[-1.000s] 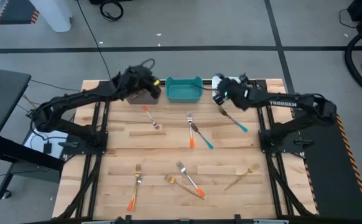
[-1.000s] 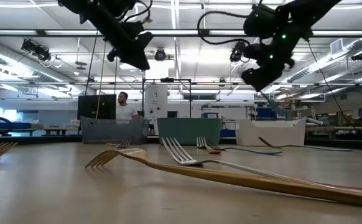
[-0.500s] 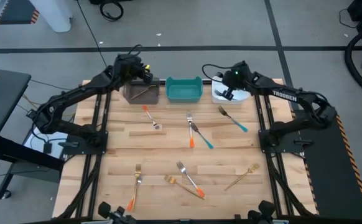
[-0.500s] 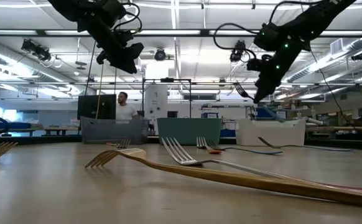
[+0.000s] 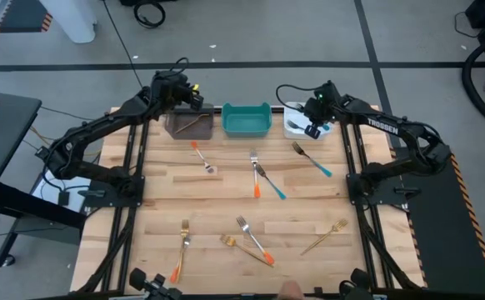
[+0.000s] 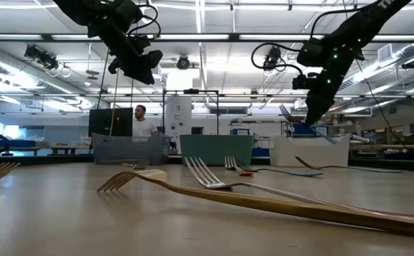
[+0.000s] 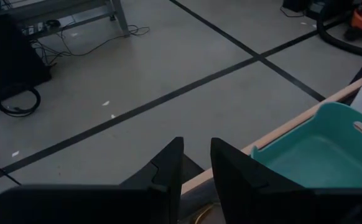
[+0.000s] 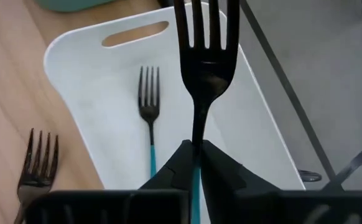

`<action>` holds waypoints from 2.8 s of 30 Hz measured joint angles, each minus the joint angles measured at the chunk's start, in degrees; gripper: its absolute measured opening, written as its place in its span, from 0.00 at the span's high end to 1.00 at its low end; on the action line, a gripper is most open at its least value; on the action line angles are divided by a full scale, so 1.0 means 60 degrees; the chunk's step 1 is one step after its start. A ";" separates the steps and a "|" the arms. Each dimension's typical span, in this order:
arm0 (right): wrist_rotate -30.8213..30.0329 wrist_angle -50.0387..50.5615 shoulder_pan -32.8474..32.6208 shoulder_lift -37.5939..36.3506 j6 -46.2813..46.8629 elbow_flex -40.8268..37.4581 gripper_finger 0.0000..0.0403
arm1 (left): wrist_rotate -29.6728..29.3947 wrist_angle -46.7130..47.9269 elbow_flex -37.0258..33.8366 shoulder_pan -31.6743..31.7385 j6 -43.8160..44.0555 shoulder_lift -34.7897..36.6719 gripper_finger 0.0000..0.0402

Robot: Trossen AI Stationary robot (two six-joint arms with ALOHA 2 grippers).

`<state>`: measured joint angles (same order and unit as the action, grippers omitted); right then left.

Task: Sort silverware by color (type)
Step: Put the blue fork into the white bin, then put the orange fork into the blue bin

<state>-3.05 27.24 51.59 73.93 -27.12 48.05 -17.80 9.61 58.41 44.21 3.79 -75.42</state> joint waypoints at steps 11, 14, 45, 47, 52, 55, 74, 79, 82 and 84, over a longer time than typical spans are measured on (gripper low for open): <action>-0.0278 0.0009 -0.0003 0.0000 0.0610 -0.0004 0.79 | 0.0154 0.0094 -0.0004 -0.0015 0.0007 -0.0058 0.77; -0.0372 -0.0173 -0.0003 0.0000 0.1102 -0.0005 0.78 | 0.0272 0.0095 -0.0004 -0.0015 0.0209 -0.0058 0.77; 0.0455 -0.4448 -0.2967 0.0000 0.6313 -0.0007 0.78 | 0.3516 0.4403 0.0000 -0.2069 -0.8043 -0.2334 0.77; 0.0453 -0.4444 -0.3234 0.0000 0.6418 -0.0007 0.78 | 0.3572 0.4499 0.0000 -0.2116 -0.8814 -0.2752 0.77; 0.0403 -0.4425 -0.3793 0.0000 0.6427 -0.0007 0.78 | 0.3574 0.4864 -0.0004 -0.2363 -0.9526 -0.3378 0.77; 0.0160 -0.4422 -0.4041 -0.0003 0.6423 -0.0007 0.78 | 0.3577 0.5025 -0.0004 -0.2560 -0.9835 -0.3398 0.77; -0.0088 -0.4300 -0.4203 -0.0004 0.6245 -0.0007 0.78 | 0.3913 0.4849 0.0001 -0.2938 -1.2234 -0.3452 0.77; -0.0088 -0.3958 -0.4203 -0.0004 0.6245 -0.0007 0.78 | 0.3879 0.5102 0.0004 -0.2827 -1.1862 -0.3932 0.77; -0.0088 -0.3810 -0.4203 -0.0004 0.6245 -0.0007 0.78 | 0.3615 0.4893 0.0004 -0.2837 -1.1701 -0.4280 0.77; -0.0084 -0.3807 -0.4203 -0.0004 0.6245 -0.0007 0.78 | 0.3467 0.4791 0.0009 -0.2838 -1.1690 -0.4413 0.77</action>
<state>-3.55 4.40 26.37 73.91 10.35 48.01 3.00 38.35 58.47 27.18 -66.35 -101.90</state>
